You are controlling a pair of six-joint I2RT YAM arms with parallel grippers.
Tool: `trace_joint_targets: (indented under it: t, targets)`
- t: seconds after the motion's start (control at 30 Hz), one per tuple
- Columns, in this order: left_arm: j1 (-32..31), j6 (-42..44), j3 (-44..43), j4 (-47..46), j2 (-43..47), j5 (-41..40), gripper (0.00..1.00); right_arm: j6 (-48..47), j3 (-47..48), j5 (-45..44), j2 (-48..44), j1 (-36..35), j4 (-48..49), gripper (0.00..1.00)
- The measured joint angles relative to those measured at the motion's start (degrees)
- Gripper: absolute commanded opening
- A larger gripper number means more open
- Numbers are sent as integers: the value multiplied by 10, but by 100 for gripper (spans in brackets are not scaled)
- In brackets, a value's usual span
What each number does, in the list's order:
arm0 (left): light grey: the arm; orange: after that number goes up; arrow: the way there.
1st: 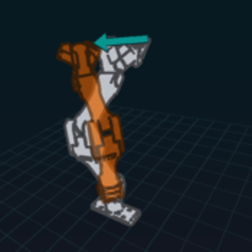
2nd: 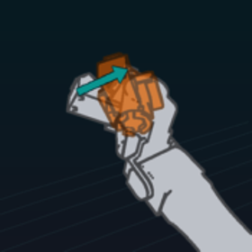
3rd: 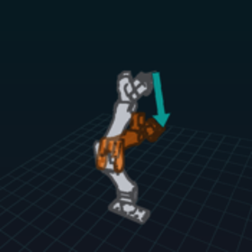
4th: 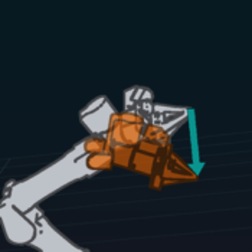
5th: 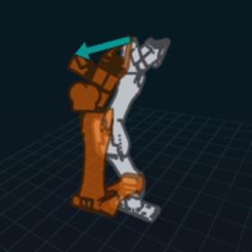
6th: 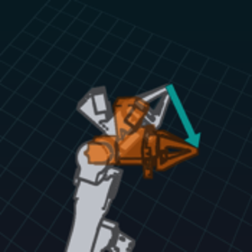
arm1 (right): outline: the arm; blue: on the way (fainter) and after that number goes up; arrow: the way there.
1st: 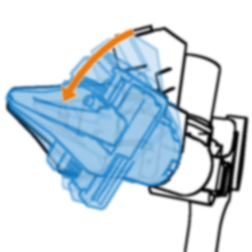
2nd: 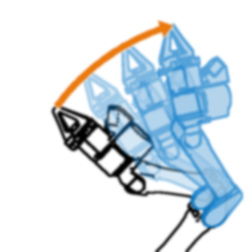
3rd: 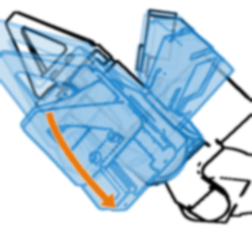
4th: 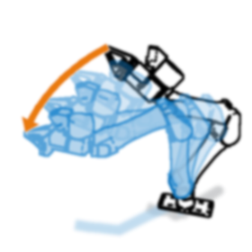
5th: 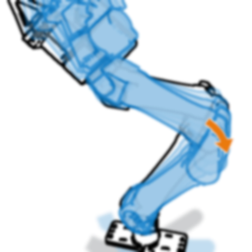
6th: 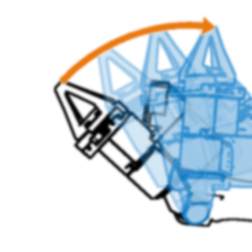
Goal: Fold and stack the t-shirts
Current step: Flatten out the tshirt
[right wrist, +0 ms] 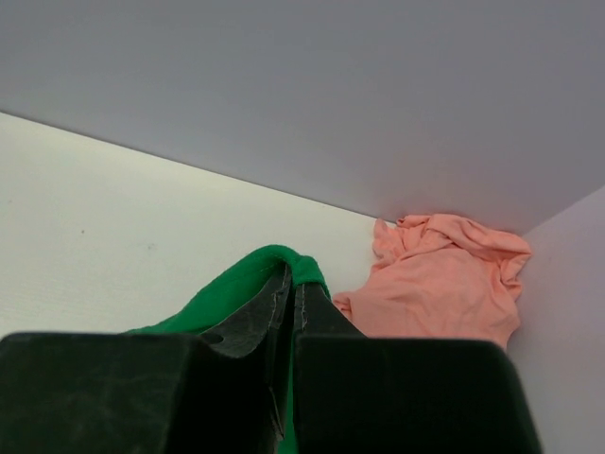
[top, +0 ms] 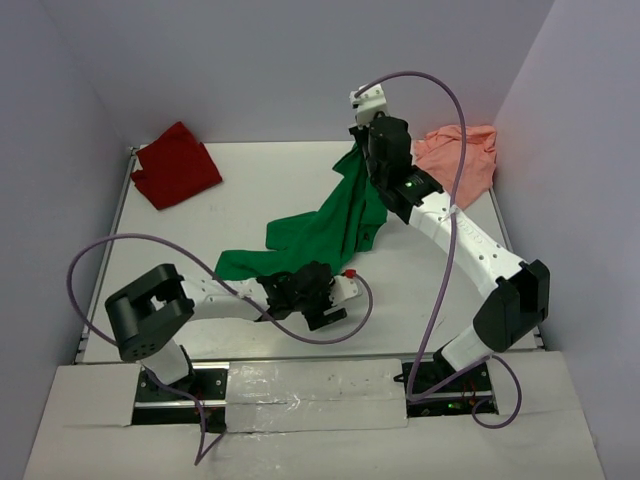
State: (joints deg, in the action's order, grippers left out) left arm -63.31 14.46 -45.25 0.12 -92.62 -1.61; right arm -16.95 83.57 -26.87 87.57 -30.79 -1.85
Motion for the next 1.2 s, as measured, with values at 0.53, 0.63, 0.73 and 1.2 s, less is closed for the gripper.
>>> trace_joint_targets:
  t: [0.53, 0.63, 0.73, 1.2]
  targets:
    - [-28, -57, -70, -119, -118, -233, 65, 0, 1, 6, 0, 13, -8, 0]
    - [-27, -68, -71, -99, -118, -231, 48, 0, 7, 6, 0, 17, -16, 0]
    - [-28, -78, -71, -66, -110, -220, 40, 0, 14, 6, 0, 23, -19, 0]
    - [-29, -76, -61, 98, -32, -141, 86, 10, 20, 14, 0, 26, -36, 0]
